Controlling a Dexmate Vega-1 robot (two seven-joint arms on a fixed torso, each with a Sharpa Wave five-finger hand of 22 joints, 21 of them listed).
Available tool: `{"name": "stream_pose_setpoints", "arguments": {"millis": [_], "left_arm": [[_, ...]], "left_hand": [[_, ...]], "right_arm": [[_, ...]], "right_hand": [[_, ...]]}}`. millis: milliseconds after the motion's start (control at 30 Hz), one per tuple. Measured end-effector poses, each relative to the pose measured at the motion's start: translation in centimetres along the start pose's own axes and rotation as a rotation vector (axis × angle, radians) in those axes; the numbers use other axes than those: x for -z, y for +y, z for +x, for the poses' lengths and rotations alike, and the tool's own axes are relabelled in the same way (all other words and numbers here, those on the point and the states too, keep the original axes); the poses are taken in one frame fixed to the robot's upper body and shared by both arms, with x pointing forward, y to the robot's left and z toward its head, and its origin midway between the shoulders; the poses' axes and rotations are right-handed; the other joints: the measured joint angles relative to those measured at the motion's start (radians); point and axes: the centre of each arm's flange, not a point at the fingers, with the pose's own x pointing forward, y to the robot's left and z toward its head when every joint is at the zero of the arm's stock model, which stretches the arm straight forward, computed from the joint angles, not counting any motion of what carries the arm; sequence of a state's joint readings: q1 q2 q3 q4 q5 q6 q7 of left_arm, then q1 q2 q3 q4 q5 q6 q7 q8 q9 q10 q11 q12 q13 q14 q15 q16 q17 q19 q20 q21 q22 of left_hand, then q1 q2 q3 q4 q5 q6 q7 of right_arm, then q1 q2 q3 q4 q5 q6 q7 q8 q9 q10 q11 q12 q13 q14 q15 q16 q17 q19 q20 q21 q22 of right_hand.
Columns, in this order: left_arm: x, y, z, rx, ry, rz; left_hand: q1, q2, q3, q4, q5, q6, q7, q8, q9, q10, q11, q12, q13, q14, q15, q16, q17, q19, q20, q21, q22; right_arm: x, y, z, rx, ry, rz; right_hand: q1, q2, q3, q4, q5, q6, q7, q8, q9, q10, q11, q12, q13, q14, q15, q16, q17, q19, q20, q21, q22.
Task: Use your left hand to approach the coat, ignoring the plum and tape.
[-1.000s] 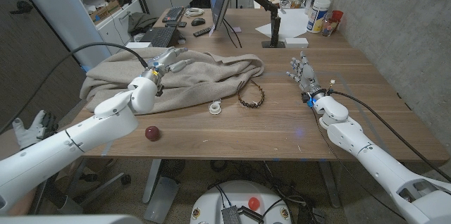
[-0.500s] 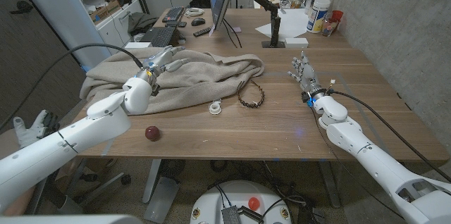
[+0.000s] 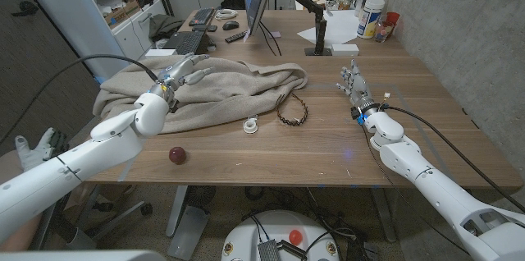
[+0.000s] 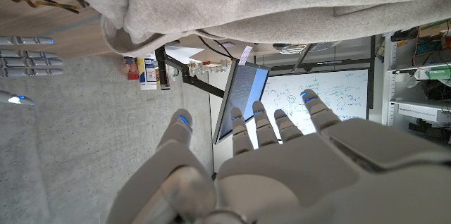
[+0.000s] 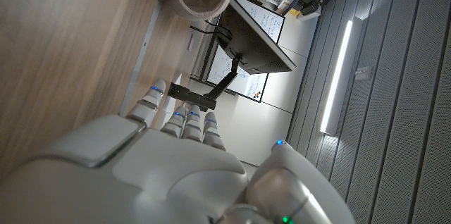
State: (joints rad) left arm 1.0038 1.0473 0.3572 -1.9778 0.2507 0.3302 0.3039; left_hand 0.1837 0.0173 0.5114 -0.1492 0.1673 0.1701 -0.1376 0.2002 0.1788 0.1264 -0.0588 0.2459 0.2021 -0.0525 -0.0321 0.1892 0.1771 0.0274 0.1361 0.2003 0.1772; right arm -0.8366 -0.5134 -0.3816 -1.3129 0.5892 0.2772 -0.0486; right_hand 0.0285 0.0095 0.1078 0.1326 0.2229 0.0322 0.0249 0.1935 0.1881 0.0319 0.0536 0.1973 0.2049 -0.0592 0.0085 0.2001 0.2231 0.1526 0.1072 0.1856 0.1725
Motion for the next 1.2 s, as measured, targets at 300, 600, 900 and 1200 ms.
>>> {"name": "stream_pose_setpoints", "arguments": {"millis": [300, 600, 900, 1200], "left_arm": [[1.3, -0.2, 0.0, -0.008, -0.001, -0.004], [1.8, -0.4, 0.7, -0.003, -0.007, 0.003], [1.7, -0.8, 1.7, 0.02, -0.033, 0.013], [1.7, -0.7, 2.8, 0.025, -0.06, 0.008]], "left_hand": [[0.005, 0.005, 0.0, 0.0, 0.0, 0.011, 0.0, 0.0, 0.0, 0.005, 0.005, 0.0, 0.0, 0.009, -0.002, 0.0, 0.0, 0.001, -0.002, 0.0, 0.0], [0.005, 0.005, 0.0, 0.0, 0.0, 0.011, 0.0, 0.0, 0.0, 0.011, 0.0, 0.0, 0.0, 0.009, -0.002, 0.0, 0.0, 0.001, -0.002, 0.0, 0.0], [0.005, 0.005, 0.0, 0.0, 0.007, 0.011, 0.0, 0.0, 0.0, 0.011, 0.0, 0.0, 0.0, 0.009, -0.002, 0.0, 0.0, 0.001, -0.002, 0.0, 0.0], [0.005, 0.005, 0.0, 0.0, 0.007, 0.016, -0.005, 0.0, 0.0, 0.011, 0.0, 0.0, 0.0, 0.009, -0.002, 0.0, 0.0, 0.001, -0.002, 0.0, 0.0]], "right_arm": [[0.0, 0.1, 0.1, -0.004, 0.007, 0.001], [0.0, 0.2, 0.2, -0.018, 0.009, 0.011], [0.0, 0.1, 0.3, -0.023, 0.009, 0.027], [0.1, 0.1, 0.6, -0.022, 0.019, 0.042]], "right_hand": [[0.0, 0.0, 0.0, 0.0, 0.0, 0.0, 0.0, 0.0, 0.0, 0.0, 0.0, 0.0, 0.0, -0.013, 0.002, 0.0, 0.0, -0.006, -0.006, 0.0, 0.0], [-0.004, 0.004, 0.0, 0.0, 0.0, 0.0, 0.0, 0.0, 0.0, 0.005, -0.005, 0.0, -0.005, -0.018, -0.011, 0.0, -0.001, -0.006, -0.006, 0.0, 0.0], [-0.004, 0.004, -0.003, 0.003, 0.0, 0.0, 0.0, 0.0, 0.0, 0.005, -0.005, 0.0, -0.005, -0.018, -0.011, 0.0, -0.005, -0.005, -0.005, 0.0, 0.0], [-0.004, 0.004, -0.007, -0.001, 0.0, 0.0, 0.0, 0.0, 0.0, 0.009, -0.009, 0.0, -0.005, -0.014, -0.014, 0.0, -0.005, -0.005, -0.005, 0.0, 0.0]]}}
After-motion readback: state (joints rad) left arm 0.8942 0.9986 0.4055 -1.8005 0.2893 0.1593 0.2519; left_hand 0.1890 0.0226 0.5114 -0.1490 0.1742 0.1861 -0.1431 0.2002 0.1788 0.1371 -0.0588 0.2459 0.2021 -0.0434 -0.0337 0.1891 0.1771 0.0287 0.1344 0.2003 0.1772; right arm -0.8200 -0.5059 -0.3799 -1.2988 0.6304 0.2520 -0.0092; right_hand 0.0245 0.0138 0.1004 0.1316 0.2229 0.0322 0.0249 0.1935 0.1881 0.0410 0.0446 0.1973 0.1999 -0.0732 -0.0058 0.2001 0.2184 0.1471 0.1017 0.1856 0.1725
